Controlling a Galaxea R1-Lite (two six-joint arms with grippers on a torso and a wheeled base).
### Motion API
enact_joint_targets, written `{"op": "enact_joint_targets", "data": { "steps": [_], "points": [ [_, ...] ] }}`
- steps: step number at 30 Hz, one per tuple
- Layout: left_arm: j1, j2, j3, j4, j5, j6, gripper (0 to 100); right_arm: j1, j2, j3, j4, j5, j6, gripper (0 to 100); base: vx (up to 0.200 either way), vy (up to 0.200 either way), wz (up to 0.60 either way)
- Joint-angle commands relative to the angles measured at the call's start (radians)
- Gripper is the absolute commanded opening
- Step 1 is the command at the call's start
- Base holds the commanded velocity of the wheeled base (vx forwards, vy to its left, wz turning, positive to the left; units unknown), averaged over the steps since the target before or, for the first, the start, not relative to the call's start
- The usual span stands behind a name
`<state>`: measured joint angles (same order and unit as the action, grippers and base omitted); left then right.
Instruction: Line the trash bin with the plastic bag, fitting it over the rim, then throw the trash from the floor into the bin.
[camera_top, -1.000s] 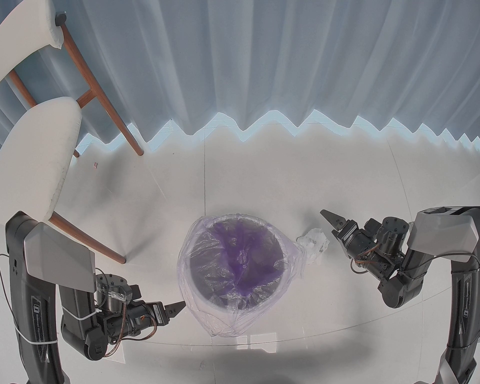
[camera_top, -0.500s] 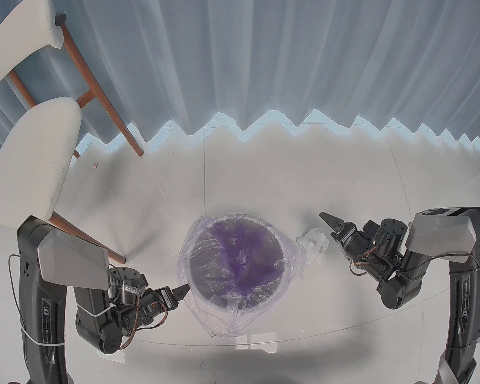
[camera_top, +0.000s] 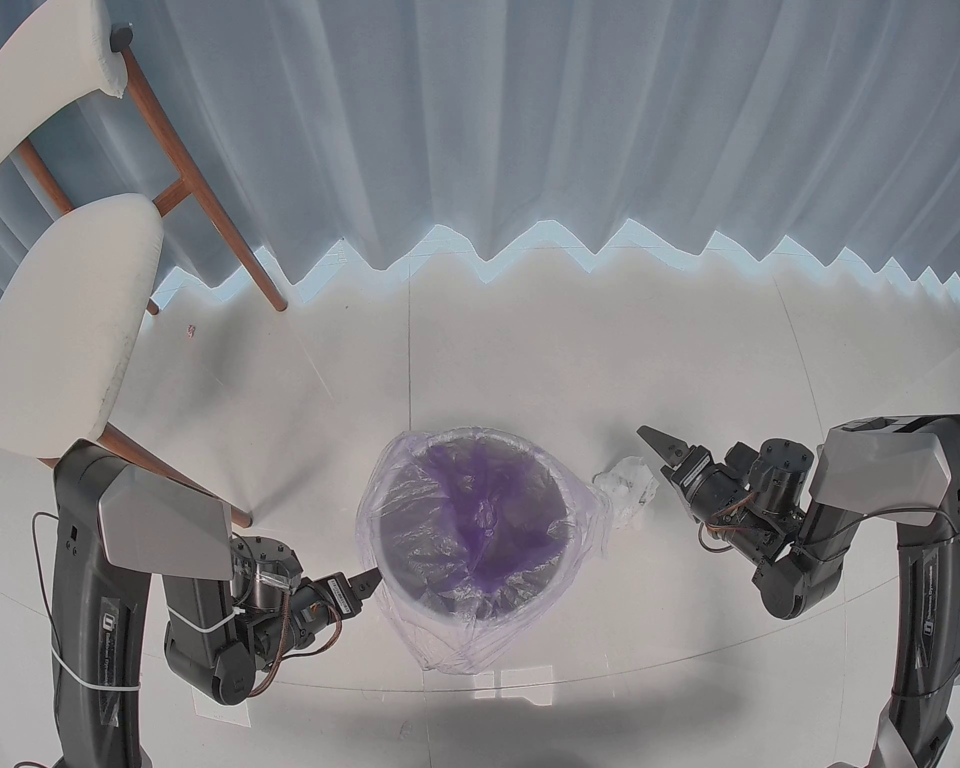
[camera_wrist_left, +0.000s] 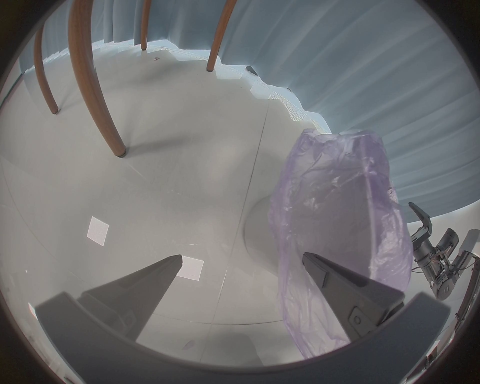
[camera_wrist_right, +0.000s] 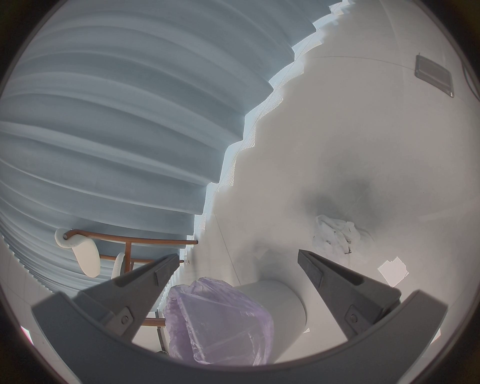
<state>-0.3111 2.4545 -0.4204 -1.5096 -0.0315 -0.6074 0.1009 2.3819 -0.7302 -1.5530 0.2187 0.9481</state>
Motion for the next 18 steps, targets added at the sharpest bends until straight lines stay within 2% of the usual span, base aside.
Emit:
{"op": "enact_joint_targets", "data": {
  "steps": [1,9,13,18],
  "points": [
    [0.009,0.054,-0.021,0.000,0.001,0.000,100,0.000,0.006,-0.001,-0.018,0.001,0.000,100,0.000,0.000,0.00],
    [0.006,0.098,-0.034,-0.001,0.004,0.000,100,0.002,0.010,0.000,-0.018,0.001,0.000,100,0.000,0.000,0.00],
    [-0.002,0.121,-0.051,-0.001,0.050,0.000,100,0.003,0.013,-0.001,-0.018,0.001,0.000,100,0.000,0.000,0.00],
    [-0.002,0.123,-0.049,-0.001,0.059,0.000,100,0.003,0.020,-0.001,-0.018,0.001,0.000,100,0.000,0.000,0.00]
  ]
}}
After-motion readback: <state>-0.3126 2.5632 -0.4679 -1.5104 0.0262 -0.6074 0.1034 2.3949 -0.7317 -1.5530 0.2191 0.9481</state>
